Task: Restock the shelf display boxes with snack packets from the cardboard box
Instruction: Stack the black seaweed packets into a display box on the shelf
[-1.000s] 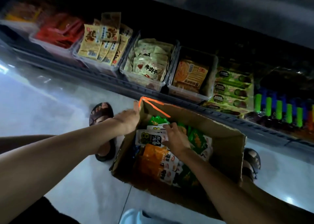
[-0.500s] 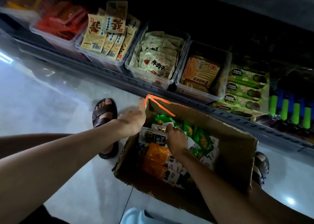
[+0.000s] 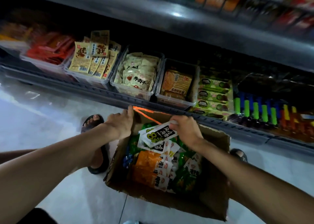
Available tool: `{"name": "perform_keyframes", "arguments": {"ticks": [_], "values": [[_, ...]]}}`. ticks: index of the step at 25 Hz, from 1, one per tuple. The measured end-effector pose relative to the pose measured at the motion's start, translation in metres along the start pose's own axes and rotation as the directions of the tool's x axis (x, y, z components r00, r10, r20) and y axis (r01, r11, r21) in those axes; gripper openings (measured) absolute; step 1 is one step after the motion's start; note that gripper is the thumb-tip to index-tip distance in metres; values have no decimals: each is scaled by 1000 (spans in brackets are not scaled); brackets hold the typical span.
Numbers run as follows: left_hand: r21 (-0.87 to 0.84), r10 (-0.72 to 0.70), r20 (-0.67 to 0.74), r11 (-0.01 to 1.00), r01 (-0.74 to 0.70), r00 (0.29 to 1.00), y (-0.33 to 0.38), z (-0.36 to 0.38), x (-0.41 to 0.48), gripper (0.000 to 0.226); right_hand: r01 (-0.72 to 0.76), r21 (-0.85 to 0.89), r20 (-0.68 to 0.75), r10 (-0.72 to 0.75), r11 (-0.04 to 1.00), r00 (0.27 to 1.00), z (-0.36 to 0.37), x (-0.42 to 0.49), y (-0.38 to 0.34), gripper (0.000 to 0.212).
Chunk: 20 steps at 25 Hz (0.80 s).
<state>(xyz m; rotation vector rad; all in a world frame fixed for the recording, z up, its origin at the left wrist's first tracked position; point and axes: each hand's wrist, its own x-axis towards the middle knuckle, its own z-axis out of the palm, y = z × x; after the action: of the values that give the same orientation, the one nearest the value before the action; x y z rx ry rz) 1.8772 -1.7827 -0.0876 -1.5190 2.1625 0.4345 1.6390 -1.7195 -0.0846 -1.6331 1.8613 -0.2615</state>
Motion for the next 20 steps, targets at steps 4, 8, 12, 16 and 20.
{"name": "perform_keyframes", "arguments": {"ticks": [4, 8, 12, 16, 20], "values": [[-346, 236, 46, 915, -207, 971, 39, -98, -49, 63, 173, -29, -79, -174, 985, 982, -99, -40, -38, 5], [-825, 388, 116, 551, -129, 914, 58, -155, -96, 45, 283, 11, -176, -277, 959, 945, -187, -80, -81, 11], [-978, 673, 188, 193, 76, 716, 69, -187, -126, 33, 325, 296, -246, -258, 898, 934, -215, -102, -94, 11], [-970, 757, 234, 226, 90, 611, 83, -184, -128, 37, 284, 442, -303, -156, 851, 940, -207, -98, -88, 11], [-978, 642, 197, 178, 107, 741, 92, -185, -122, 32, 253, 466, -406, -49, 848, 912, -206, -89, -88, 11]]}}
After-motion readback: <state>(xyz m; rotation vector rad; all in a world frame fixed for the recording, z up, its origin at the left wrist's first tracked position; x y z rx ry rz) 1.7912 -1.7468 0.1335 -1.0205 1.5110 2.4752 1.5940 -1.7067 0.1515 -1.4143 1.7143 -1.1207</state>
